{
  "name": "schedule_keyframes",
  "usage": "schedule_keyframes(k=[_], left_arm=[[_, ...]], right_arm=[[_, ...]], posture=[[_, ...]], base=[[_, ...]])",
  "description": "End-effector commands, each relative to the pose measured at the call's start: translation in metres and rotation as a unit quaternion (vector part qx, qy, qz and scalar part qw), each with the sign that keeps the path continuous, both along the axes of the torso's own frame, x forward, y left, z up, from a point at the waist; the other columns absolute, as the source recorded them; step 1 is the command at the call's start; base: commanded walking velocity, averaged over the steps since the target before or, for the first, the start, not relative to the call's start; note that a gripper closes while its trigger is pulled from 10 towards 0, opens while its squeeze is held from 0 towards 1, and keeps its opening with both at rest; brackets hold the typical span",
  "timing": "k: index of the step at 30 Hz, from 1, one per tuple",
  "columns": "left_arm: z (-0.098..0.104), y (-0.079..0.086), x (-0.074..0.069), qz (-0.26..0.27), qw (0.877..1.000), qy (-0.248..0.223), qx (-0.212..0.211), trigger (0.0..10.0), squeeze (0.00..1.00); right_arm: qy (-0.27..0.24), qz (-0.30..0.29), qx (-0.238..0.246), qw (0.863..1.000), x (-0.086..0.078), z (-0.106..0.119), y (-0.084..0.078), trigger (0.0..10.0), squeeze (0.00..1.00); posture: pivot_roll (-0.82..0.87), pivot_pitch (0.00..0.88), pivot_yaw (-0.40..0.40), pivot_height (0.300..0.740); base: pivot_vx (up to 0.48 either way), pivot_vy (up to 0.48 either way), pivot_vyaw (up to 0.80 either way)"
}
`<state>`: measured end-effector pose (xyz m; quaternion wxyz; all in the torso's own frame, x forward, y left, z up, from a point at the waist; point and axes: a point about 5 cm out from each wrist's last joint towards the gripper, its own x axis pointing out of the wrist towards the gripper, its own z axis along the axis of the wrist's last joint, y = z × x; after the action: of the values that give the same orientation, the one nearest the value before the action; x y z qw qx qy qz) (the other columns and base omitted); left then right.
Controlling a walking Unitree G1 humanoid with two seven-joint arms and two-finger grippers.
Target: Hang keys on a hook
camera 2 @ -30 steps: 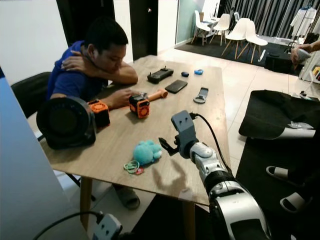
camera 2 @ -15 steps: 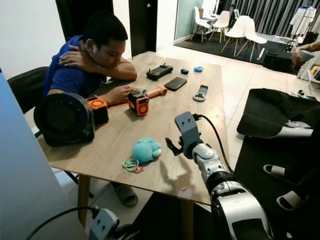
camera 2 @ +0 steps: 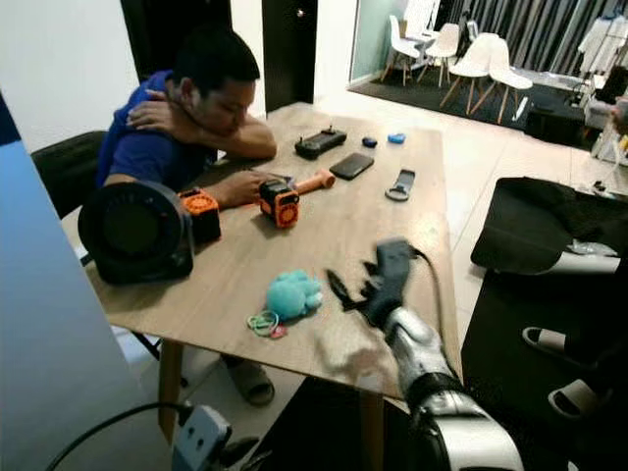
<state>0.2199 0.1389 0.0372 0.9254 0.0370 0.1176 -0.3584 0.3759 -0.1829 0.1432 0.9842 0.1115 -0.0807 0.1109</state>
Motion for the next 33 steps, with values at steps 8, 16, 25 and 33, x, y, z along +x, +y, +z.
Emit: schedule_keyframes(k=[8, 16, 25, 33], left_arm=[[-0.017, 0.002, -0.008, -0.006, 0.999, 0.039, 0.005, 10.0, 0.0], [-0.028, 0.005, -0.011, -0.003, 0.998, 0.058, 0.01, 10.0, 0.0], [-0.042, 0.016, -0.022, 0.012, 0.996, 0.084, 0.023, 10.0, 0.0], [-0.065, 0.032, -0.029, 0.093, 0.986, 0.114, 0.074, 10.0, 0.0]], right_arm=[[-0.036, -0.195, 0.037, 0.979, -0.056, -0.026, -0.095, 10.0, 0.0], [0.011, -0.266, 0.018, 0.964, -0.108, -0.066, -0.122, 10.0, 0.0], [0.186, -0.283, -0.001, 0.941, -0.171, -0.144, -0.113, 10.0, 0.0], [0.338, -0.233, -0.017, 0.912, -0.205, -0.192, -0.089, 10.0, 0.0]], posture=[[0.08, 0.091, -0.022, 0.74], [0.08, 0.084, -0.019, 0.74], [0.09, 0.072, -0.02, 0.74], [0.09, 0.067, -0.018, 0.74]], base=[[0.0, 0.0, 0.0], [0.0, 0.0, 0.0], [0.0, 0.0, 0.0], [0.0, 0.0, 0.0]])
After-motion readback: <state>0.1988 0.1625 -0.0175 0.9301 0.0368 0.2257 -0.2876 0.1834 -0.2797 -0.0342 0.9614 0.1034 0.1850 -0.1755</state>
